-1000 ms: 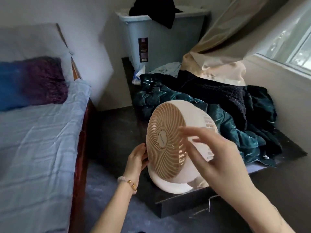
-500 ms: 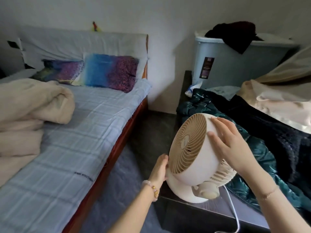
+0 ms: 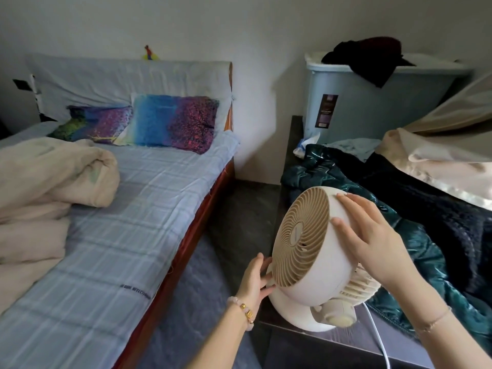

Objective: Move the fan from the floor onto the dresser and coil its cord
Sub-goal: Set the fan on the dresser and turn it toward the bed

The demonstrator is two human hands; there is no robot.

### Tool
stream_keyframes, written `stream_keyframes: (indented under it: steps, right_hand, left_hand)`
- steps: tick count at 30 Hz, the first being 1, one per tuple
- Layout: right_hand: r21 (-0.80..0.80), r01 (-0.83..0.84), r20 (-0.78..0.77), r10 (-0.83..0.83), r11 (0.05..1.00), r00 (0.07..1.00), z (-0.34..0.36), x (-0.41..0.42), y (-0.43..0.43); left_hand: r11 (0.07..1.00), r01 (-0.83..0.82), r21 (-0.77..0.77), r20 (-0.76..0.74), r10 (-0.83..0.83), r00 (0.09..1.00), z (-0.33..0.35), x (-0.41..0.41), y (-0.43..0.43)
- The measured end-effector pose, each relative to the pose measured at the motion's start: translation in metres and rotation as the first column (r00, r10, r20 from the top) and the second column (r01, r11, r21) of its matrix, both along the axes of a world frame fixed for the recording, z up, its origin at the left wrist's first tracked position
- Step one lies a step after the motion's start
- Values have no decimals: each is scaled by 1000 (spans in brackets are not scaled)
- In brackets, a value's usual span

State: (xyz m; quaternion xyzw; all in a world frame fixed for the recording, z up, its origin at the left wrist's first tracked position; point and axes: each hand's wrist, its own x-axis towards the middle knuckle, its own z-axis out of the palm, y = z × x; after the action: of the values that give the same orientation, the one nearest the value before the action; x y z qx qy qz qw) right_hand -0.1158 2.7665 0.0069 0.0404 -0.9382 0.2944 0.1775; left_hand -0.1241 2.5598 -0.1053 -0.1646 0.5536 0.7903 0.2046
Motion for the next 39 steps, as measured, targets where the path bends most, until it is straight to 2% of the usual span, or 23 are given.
stream_keyframes:
  steps: [3, 6, 13, 21, 33, 39]
  right_hand:
    - [-28, 1, 2, -1, 1000, 1000, -1, 1, 2]
    - [-40, 5, 0, -5, 999, 1000, -1, 2, 3]
    - [-155, 11, -8, -13, 988, 1000, -4, 8, 15]
    - [-230, 30, 8, -29, 973, 1000, -7, 12, 21]
    - [-194, 43, 34, -37, 980, 999, -3, 11, 21]
    - [-180, 33, 43, -26, 983, 999, 0, 12, 20]
  left_hand:
    - [992, -74, 102, 43, 69, 997, 3, -3, 0]
    - [989, -97, 114, 49, 92, 995, 5, -2, 2]
    - [997, -60, 37, -81, 63, 995, 12, 4, -2]
    - [1000, -24, -14, -122, 23, 992, 23, 2, -5]
    - [1000, -13, 25, -77, 15, 997, 21, -3, -8]
    - [1000, 13, -24, -95, -16, 995, 24, -2, -7]
